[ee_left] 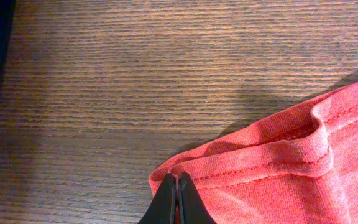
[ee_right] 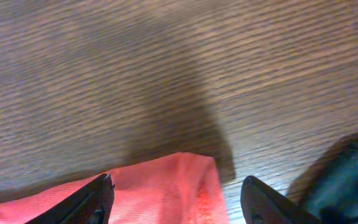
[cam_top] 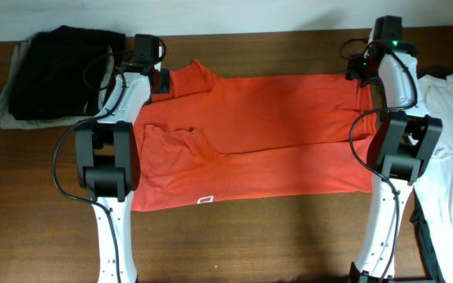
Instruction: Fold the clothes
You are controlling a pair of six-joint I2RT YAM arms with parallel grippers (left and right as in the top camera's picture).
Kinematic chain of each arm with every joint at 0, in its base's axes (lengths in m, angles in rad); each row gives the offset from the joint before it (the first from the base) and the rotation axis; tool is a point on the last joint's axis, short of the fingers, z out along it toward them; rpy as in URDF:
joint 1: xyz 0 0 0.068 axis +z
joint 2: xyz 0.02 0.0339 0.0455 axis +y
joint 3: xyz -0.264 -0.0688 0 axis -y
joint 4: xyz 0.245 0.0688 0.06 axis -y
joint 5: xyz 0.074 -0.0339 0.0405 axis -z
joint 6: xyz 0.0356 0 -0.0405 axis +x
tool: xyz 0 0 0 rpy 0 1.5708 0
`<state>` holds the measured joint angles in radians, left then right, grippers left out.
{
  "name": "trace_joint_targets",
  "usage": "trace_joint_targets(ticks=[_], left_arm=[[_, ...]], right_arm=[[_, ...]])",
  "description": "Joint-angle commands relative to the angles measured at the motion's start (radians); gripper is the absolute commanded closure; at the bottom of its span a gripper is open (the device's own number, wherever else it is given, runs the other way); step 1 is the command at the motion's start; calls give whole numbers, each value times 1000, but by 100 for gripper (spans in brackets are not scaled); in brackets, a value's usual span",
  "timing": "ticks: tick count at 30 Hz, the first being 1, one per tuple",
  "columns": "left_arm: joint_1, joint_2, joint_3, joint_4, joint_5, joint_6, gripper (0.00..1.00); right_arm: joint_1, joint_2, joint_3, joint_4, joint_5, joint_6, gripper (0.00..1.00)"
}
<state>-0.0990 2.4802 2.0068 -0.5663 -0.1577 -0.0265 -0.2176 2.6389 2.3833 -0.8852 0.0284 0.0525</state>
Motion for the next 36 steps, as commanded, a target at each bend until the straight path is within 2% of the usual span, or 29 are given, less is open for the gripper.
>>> trace_joint_targets(ticks=[1, 2, 3, 4, 8, 11, 17, 22, 30, 36], left_arm=[[3, 62, -12, -10, 23, -11, 99], [3, 62, -12, -10, 23, -11, 99], [3, 62, -12, -10, 23, -11, 99], [3, 62, -12, -10, 23, -11, 99], [3, 62, -12, -6, 23, -11, 99], [3, 62, -12, -2, 23, -11, 99], [3, 59, 20, 2, 22, -11, 99], [3, 2, 78, -62, 21, -10, 99], [12, -162, 78, -58, 5, -11, 99], [21, -205, 78, -40, -31, -10, 99]], right_arm=[[-7, 35, -18, 3, -25, 8, 31], [-7, 36, -18, 3, -25, 8, 32], [-7, 36, -18, 4, -25, 8, 37], [-7, 37, -18, 3, -25, 8, 48], [-7, 36, -18, 3, -26, 16, 61], [-7, 36, -18, 3, -28, 16, 79], [-8, 36, -16, 1, -12, 40, 95], [-21, 17, -8, -25, 10, 96, 96], [-65, -77, -8, -90, 6, 121, 96], [-72, -88, -8, -117, 6, 122, 96]])
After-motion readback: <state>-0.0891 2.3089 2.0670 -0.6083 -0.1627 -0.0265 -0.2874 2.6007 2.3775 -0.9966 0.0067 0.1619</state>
